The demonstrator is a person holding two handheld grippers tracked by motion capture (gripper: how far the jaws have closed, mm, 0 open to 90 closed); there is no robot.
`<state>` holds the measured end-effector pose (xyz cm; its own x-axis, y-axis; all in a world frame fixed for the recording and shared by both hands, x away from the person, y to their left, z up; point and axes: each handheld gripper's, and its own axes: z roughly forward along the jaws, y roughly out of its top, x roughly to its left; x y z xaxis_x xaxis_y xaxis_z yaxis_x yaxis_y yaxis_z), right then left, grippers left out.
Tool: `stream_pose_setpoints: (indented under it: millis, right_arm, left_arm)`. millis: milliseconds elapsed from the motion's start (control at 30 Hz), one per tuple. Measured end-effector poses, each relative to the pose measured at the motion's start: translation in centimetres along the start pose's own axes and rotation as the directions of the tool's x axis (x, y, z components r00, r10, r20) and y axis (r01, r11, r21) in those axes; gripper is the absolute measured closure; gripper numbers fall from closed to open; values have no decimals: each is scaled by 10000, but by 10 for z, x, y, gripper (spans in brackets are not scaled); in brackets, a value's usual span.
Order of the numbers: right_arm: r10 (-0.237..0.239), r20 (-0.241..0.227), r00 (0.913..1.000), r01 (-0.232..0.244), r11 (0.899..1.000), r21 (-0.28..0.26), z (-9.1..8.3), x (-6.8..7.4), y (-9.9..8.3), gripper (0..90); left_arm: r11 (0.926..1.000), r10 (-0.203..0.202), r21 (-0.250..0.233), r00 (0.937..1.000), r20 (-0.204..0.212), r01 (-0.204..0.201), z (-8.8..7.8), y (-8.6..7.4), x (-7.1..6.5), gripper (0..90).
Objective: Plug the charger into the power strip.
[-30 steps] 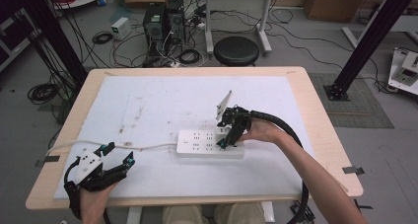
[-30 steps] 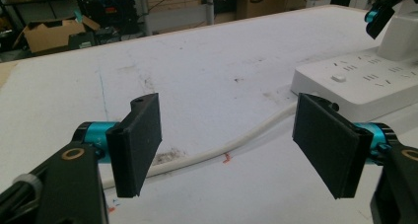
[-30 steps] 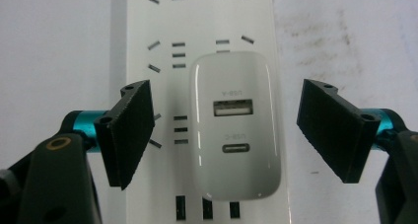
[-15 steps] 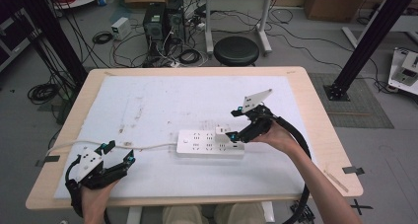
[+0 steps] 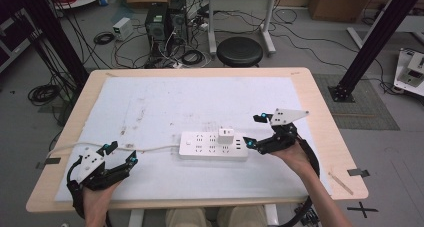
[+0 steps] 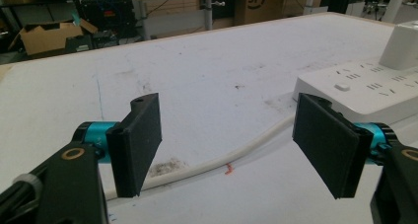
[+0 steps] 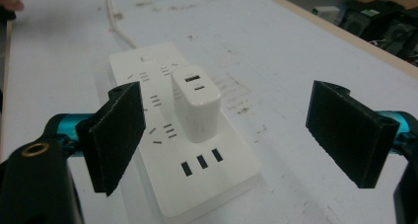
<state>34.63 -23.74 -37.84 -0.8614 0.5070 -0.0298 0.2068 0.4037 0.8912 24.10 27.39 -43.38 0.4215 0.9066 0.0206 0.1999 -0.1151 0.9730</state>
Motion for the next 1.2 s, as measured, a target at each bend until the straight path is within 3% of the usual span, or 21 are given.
stream_pose_setpoints:
  millis: [167,200,233,267,467,500,533,633,700,767,833,1100,1200]
  right_arm:
    - [813,831,9932,-712,9904,-1181,-17,6,-17,154]
    - [813,831,9932,-712,9904,-1181,-17,6,-17,154]
    - [987,941,9907,-844,9857,-1457,-20,6,-20,154]
    - [1432,1084,9837,-1197,9728,-1985,-29,9,-29,155]
    - [1947,1567,9683,-1505,9548,-2562,-39,13,-41,154]
    - [2376,2116,9480,-1696,9401,-2958,-46,15,-52,154]
    - [2376,2116,9480,-1696,9401,-2958,-46,15,-52,154]
    - [2719,2928,9167,-1829,9370,-2975,-51,20,-63,154]
    - [2800,3033,9108,-1880,9355,-2991,-54,23,-67,154]
    - [2795,3166,9064,-1872,9379,-2920,-55,25,-69,154]
    - [2582,3246,9099,-1697,9459,-2765,-56,30,-74,154]
    - [2844,3129,9062,-1962,9384,-2846,-59,29,-78,154]
    - [2757,3164,9077,-1877,9410,-2816,-61,29,-79,154]
  left_arm:
    - [10000,-58,9,10000,3,58,0,-1,1,268]
    - [10000,-58,9,10000,3,58,0,-1,1,268]
    - [10000,-58,9,10000,3,58,0,-1,1,268]
    - [10000,-58,-25,10000,-16,58,-1,0,1,268]
    - [10000,-87,-7,9999,-84,87,0,1,3,268]
    - [10000,-90,17,9999,-140,90,0,1,4,269]
    - [10000,-90,17,9999,-140,90,0,1,4,269]
    - [9999,-117,62,9998,-178,118,2,0,4,269]
    - [9999,-108,86,9998,-164,110,3,0,5,268]
    - [9999,-92,76,9998,-150,93,4,0,4,269]
    - [9999,-78,108,9999,-117,79,4,0,3,269]
    - [10000,-40,69,9999,-101,41,4,1,2,269]
    - [10000,-40,86,9999,-150,41,3,1,3,269]
